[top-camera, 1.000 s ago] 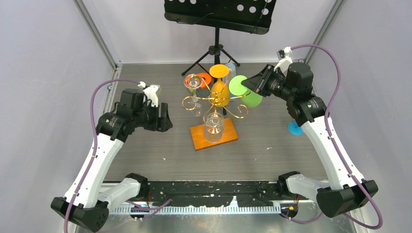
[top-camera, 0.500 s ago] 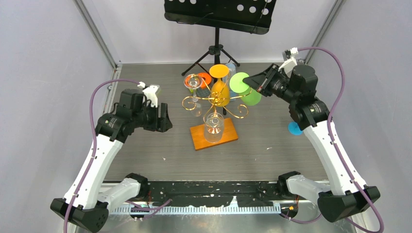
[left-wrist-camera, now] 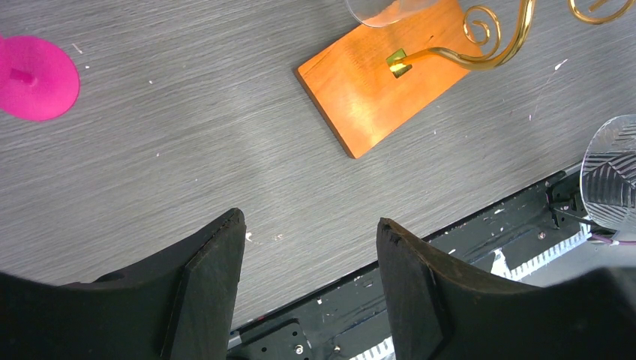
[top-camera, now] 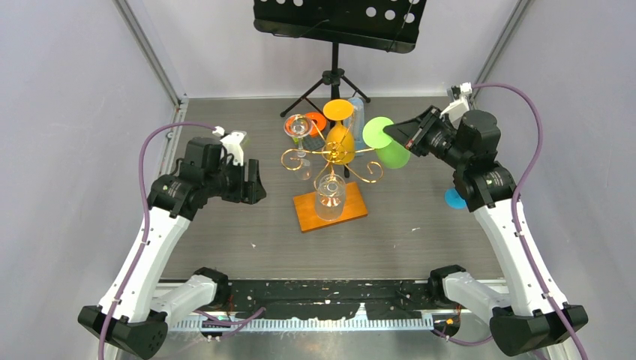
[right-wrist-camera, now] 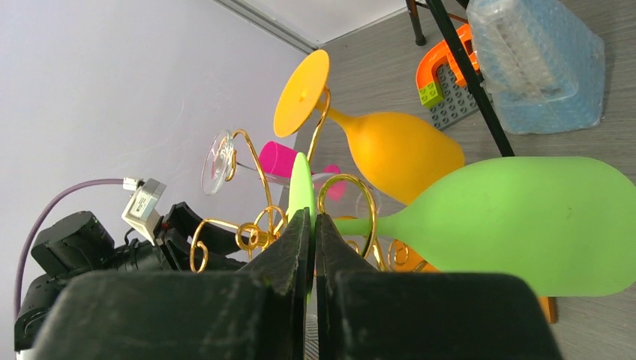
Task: Take the wine glass off the wine glass rack
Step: Pick up the wine glass from the wine rack.
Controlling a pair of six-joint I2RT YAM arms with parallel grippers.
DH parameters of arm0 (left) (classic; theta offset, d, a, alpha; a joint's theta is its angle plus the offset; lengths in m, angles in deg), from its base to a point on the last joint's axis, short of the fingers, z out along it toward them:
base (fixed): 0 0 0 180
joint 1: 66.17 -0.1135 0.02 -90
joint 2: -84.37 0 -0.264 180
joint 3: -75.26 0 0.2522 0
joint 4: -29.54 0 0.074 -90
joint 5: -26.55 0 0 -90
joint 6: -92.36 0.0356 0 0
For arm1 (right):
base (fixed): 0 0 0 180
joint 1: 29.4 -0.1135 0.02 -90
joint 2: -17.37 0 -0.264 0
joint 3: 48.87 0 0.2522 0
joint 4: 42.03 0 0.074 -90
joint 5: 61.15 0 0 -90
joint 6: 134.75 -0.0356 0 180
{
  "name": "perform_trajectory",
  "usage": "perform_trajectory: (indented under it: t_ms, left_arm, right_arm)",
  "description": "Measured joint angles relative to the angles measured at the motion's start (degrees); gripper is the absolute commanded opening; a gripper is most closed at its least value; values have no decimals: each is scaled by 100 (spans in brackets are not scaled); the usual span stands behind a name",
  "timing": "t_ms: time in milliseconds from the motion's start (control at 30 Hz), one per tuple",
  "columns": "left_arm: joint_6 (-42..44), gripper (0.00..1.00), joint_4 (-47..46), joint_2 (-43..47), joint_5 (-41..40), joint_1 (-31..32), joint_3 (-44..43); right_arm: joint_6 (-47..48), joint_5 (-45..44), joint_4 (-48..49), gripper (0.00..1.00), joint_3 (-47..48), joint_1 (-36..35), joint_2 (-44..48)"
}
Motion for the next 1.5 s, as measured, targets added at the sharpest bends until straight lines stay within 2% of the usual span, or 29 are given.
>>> perform_trajectory:
  t_ms: [467, 733, 967, 1500]
  left_arm:
    - [0, 64, -2, -20, 0, 0, 0]
    - [0, 64, 0, -20, 0, 0, 0]
    - [0, 65, 0, -20, 0, 0, 0]
    - [0, 66, 17, -20, 0, 0, -9]
  right_arm:
    - [-2, 472, 129, 6, -122, -9, 149]
    - [-90, 474, 328, 6, -122, -365, -57]
    - [-116, 334, 404, 6, -107, -627, -343]
    - [-446, -422, 822, 6, 105, -636, -660]
